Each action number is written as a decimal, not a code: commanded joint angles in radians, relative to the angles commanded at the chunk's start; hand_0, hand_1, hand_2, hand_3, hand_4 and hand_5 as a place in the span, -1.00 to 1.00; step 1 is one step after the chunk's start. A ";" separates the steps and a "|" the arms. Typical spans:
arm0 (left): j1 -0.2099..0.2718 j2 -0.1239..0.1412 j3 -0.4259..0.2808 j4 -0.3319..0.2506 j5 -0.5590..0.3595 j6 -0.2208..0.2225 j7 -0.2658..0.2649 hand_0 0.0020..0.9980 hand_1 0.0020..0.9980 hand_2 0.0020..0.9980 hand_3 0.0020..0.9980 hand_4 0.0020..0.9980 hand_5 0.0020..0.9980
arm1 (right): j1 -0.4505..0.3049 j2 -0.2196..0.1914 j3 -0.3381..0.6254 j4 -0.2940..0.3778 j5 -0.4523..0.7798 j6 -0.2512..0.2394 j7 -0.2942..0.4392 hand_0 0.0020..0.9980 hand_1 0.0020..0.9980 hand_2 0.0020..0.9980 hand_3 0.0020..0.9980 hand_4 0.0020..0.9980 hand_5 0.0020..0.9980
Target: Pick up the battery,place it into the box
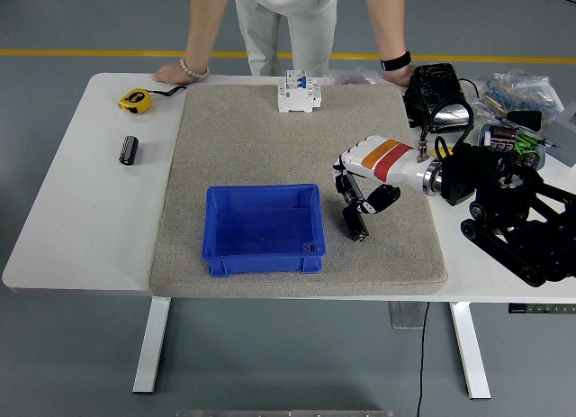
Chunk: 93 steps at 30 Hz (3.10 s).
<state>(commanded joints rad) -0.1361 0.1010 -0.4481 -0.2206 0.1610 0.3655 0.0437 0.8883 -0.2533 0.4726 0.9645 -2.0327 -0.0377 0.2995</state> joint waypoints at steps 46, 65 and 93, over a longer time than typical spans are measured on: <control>-0.008 0.006 0.013 0.000 -0.016 0.006 -0.009 0.43 0.29 0.52 0.41 0.46 0.05 | 0.052 0.021 0.074 0.030 -0.105 0.102 -0.039 0.43 0.42 0.56 0.76 1.00 -0.49; -0.002 0.002 0.005 0.000 -0.003 0.005 -0.002 0.43 0.28 0.52 0.41 0.46 0.05 | -0.046 -0.025 0.084 -0.017 -0.112 0.167 -0.063 0.40 0.38 0.51 0.71 1.00 -0.53; 0.000 0.003 0.000 -0.005 0.014 0.006 0.006 0.43 0.28 0.52 0.41 0.46 0.05 | -0.031 0.067 0.001 -0.170 -0.129 0.146 -0.060 0.45 0.41 0.54 0.72 1.00 -0.51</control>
<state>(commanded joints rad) -0.1356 0.1036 -0.4478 -0.2259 0.1750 0.3719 0.0494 0.8576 -0.1868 0.4738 0.7941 -2.1612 0.1084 0.2396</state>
